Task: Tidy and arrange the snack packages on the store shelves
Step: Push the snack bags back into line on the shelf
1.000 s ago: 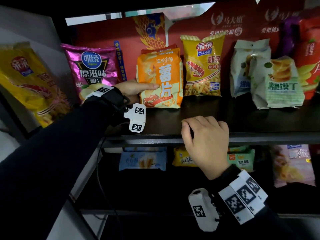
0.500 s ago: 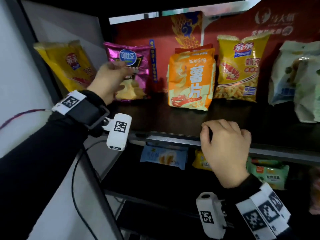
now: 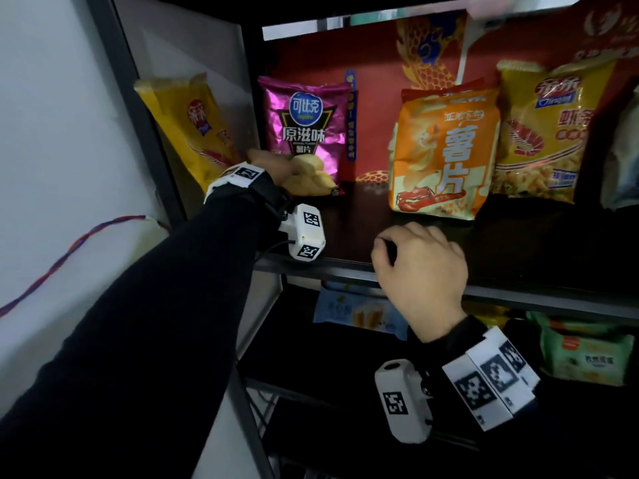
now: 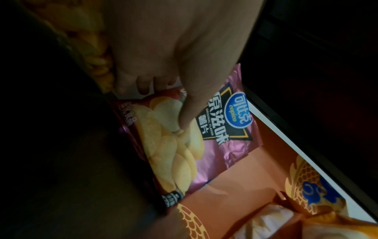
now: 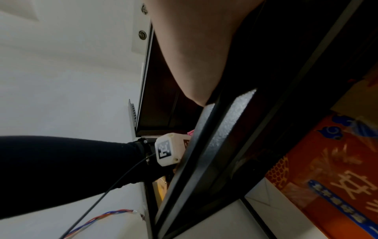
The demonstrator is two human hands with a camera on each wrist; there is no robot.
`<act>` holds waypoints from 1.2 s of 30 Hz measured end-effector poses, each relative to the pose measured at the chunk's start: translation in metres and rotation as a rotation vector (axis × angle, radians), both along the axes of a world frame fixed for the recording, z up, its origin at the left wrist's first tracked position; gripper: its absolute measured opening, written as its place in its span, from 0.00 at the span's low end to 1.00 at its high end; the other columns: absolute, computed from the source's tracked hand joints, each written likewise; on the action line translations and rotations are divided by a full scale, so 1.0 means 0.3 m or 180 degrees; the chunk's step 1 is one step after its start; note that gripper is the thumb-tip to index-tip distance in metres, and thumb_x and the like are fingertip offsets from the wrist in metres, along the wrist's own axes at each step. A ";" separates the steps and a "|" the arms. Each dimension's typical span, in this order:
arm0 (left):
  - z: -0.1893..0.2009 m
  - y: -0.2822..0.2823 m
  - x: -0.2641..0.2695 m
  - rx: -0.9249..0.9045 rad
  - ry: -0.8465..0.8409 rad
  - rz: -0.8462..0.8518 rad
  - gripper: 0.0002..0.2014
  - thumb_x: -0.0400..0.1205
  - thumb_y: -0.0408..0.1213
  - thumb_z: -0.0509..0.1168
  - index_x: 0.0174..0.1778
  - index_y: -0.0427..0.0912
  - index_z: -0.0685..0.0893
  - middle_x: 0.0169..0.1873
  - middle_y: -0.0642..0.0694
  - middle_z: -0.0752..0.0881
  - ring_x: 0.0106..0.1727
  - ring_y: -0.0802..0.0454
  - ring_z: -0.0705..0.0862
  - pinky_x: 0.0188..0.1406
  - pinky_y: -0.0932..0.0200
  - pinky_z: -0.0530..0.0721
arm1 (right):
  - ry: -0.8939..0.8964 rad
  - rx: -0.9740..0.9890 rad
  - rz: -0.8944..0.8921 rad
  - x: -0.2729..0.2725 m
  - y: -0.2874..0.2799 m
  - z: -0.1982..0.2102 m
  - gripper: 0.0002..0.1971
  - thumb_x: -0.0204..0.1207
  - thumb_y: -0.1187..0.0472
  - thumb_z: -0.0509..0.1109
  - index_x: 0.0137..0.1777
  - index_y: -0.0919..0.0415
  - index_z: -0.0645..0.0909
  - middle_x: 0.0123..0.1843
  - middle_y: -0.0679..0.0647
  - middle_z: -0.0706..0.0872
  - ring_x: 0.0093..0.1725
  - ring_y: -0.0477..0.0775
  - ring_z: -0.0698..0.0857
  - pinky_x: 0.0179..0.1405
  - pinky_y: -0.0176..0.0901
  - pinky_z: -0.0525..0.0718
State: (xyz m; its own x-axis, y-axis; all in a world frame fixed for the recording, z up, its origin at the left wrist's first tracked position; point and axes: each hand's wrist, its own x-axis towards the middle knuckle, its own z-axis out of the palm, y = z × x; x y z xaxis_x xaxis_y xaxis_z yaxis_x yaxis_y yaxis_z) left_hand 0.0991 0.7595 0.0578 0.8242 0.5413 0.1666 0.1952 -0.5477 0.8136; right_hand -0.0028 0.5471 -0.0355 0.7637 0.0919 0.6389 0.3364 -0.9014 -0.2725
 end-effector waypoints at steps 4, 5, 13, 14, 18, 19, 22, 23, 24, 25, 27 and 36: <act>-0.008 0.017 0.004 0.0714 0.0437 -0.0325 0.32 0.79 0.44 0.72 0.71 0.26 0.73 0.70 0.34 0.78 0.70 0.41 0.79 0.64 0.54 0.77 | -0.0122 0.0023 0.0013 0.000 -0.001 -0.012 0.13 0.79 0.51 0.61 0.50 0.53 0.87 0.46 0.51 0.87 0.50 0.60 0.82 0.43 0.48 0.73; -0.005 0.019 0.002 0.0678 0.0478 -0.0425 0.30 0.77 0.44 0.74 0.69 0.27 0.77 0.67 0.35 0.82 0.66 0.41 0.82 0.59 0.54 0.80 | -0.0157 0.0005 0.0007 -0.001 -0.001 -0.014 0.13 0.79 0.52 0.62 0.50 0.54 0.87 0.46 0.52 0.88 0.50 0.60 0.82 0.41 0.47 0.72; -0.007 0.003 -0.158 -0.0023 -0.0347 -0.1002 0.22 0.76 0.38 0.75 0.65 0.38 0.84 0.57 0.40 0.88 0.56 0.45 0.87 0.62 0.49 0.84 | 0.0352 0.0121 0.0212 0.008 -0.006 0.022 0.18 0.79 0.45 0.62 0.64 0.50 0.80 0.59 0.50 0.86 0.59 0.57 0.81 0.51 0.51 0.79; -0.022 0.003 -0.199 -0.0269 -0.0577 -0.1058 0.20 0.76 0.39 0.75 0.64 0.41 0.84 0.54 0.44 0.89 0.53 0.49 0.88 0.58 0.55 0.85 | 0.0553 0.0390 0.0392 0.017 -0.003 0.037 0.22 0.79 0.43 0.62 0.70 0.51 0.76 0.64 0.51 0.83 0.64 0.56 0.80 0.57 0.52 0.79; -0.082 -0.013 -0.352 -0.1158 -0.0967 -0.1523 0.17 0.77 0.40 0.74 0.61 0.47 0.84 0.52 0.52 0.90 0.53 0.54 0.89 0.53 0.61 0.86 | 0.1420 0.2286 0.1554 0.034 0.047 0.117 0.32 0.74 0.44 0.72 0.76 0.52 0.68 0.70 0.42 0.78 0.69 0.41 0.76 0.63 0.35 0.72; -0.093 -0.015 -0.374 -0.1344 -0.0970 -0.1678 0.18 0.77 0.38 0.74 0.63 0.46 0.83 0.55 0.49 0.90 0.56 0.52 0.88 0.59 0.56 0.85 | 0.1475 0.2543 0.1780 0.042 0.055 0.129 0.25 0.73 0.46 0.73 0.69 0.49 0.76 0.63 0.37 0.83 0.63 0.35 0.80 0.59 0.32 0.75; -0.112 -0.007 -0.417 -0.1805 -0.0941 -0.2094 0.22 0.72 0.33 0.73 0.63 0.43 0.82 0.57 0.44 0.90 0.59 0.48 0.88 0.61 0.53 0.84 | 0.1722 0.2830 0.2154 0.047 0.057 0.154 0.11 0.73 0.49 0.74 0.54 0.47 0.83 0.51 0.39 0.90 0.53 0.36 0.86 0.50 0.34 0.82; -0.118 -0.003 -0.423 -0.1912 -0.0915 -0.2234 0.23 0.70 0.32 0.73 0.63 0.43 0.82 0.57 0.43 0.90 0.59 0.48 0.88 0.59 0.54 0.84 | 0.1807 0.2851 0.2207 0.050 0.052 0.152 0.11 0.72 0.50 0.75 0.54 0.49 0.85 0.52 0.43 0.91 0.53 0.39 0.87 0.51 0.36 0.83; -0.123 0.002 -0.427 -0.1982 -0.0923 -0.2340 0.24 0.69 0.30 0.73 0.63 0.42 0.82 0.56 0.43 0.90 0.58 0.48 0.88 0.56 0.55 0.85 | 0.1855 0.2877 0.2251 0.052 0.045 0.148 0.10 0.71 0.53 0.76 0.52 0.51 0.86 0.50 0.46 0.91 0.52 0.41 0.88 0.51 0.37 0.84; -0.126 0.003 -0.428 -0.2050 -0.1001 -0.2371 0.24 0.70 0.30 0.73 0.62 0.42 0.82 0.56 0.44 0.90 0.57 0.49 0.89 0.53 0.57 0.86 | 0.1876 0.2891 0.2306 0.051 0.040 0.144 0.08 0.71 0.55 0.77 0.49 0.52 0.87 0.48 0.48 0.92 0.49 0.42 0.89 0.50 0.36 0.85; -0.126 0.001 -0.421 -0.2280 -0.1298 -0.2199 0.21 0.70 0.33 0.73 0.60 0.42 0.83 0.51 0.46 0.92 0.52 0.51 0.90 0.48 0.58 0.88 | 0.1911 0.2765 0.2368 0.046 0.032 0.136 0.07 0.69 0.57 0.78 0.46 0.52 0.88 0.45 0.48 0.93 0.47 0.44 0.90 0.48 0.36 0.86; -0.108 -0.070 -0.384 -0.3020 -0.1678 -0.2066 0.16 0.72 0.38 0.68 0.55 0.40 0.84 0.47 0.43 0.92 0.48 0.49 0.91 0.45 0.53 0.89 | 0.1963 0.3036 0.2448 0.035 -0.015 0.173 0.07 0.70 0.54 0.77 0.47 0.53 0.89 0.45 0.49 0.93 0.46 0.44 0.90 0.48 0.42 0.89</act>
State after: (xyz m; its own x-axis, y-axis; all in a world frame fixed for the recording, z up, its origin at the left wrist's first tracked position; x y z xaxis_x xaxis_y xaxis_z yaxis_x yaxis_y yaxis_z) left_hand -0.0159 0.7385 0.0254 0.9343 0.1495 0.3237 -0.3564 0.4193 0.8350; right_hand 0.0078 0.5425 0.0164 0.9013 0.3381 0.2710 0.2610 0.0755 -0.9624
